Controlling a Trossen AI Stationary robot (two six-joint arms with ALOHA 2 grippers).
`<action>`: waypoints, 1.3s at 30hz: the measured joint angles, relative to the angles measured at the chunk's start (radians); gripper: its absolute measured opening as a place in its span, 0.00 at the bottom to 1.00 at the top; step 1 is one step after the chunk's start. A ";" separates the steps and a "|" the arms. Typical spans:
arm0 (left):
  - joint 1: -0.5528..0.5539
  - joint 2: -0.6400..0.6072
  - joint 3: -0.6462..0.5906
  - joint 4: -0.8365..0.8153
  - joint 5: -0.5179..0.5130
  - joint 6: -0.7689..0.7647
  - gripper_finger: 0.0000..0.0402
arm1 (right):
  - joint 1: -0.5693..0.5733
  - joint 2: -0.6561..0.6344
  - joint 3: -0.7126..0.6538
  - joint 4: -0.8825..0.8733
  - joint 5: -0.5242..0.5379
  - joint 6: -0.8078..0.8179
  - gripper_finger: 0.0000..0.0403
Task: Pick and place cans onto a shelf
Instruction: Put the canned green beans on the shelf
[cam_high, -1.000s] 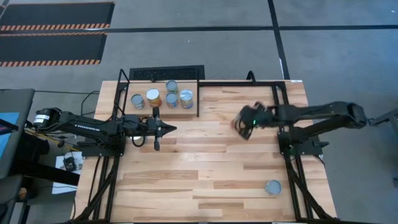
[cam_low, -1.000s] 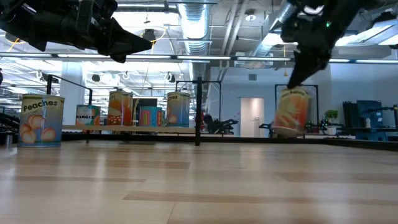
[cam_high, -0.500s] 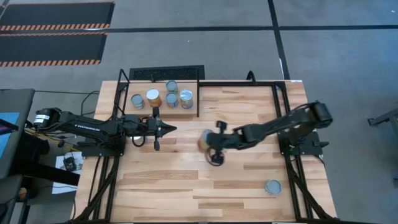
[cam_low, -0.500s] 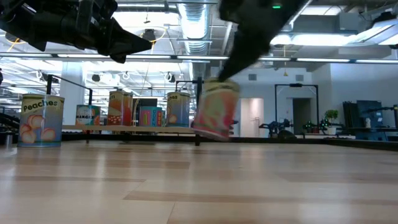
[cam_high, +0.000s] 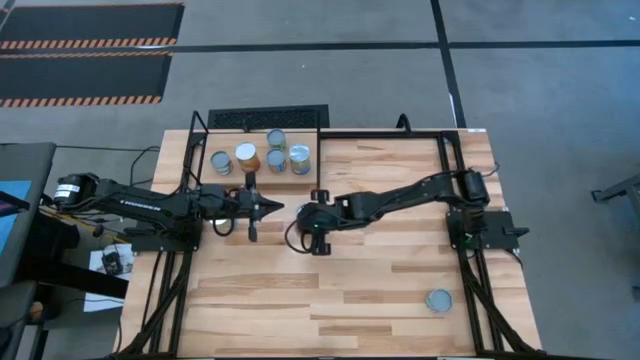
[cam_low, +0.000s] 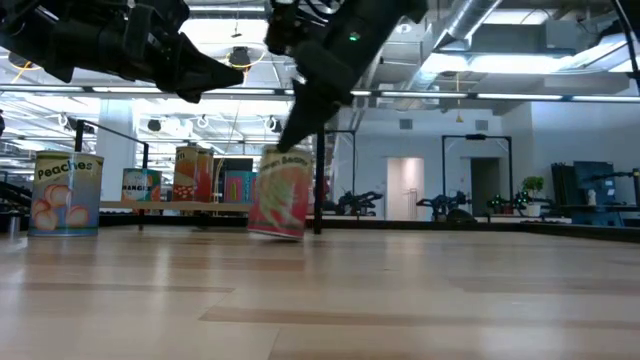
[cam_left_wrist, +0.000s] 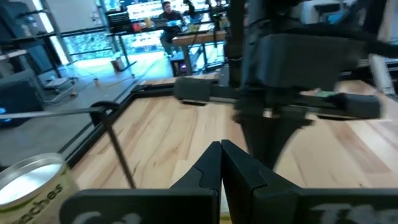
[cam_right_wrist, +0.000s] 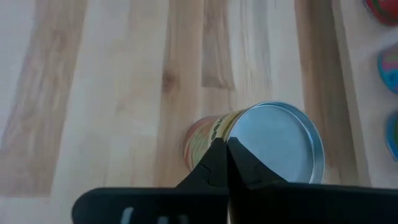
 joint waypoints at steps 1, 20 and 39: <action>0.000 0.000 0.000 -0.001 -0.011 -0.002 0.00 | 0.000 0.001 0.002 -0.002 0.000 -0.005 0.01; 0.000 0.000 0.000 -0.005 -0.013 -0.006 0.00 | -0.019 0.001 0.003 0.000 -0.051 -0.025 0.14; 0.000 0.000 0.000 -0.017 -0.012 -0.007 0.00 | 0.002 -0.046 0.003 -0.010 -0.037 -0.066 0.34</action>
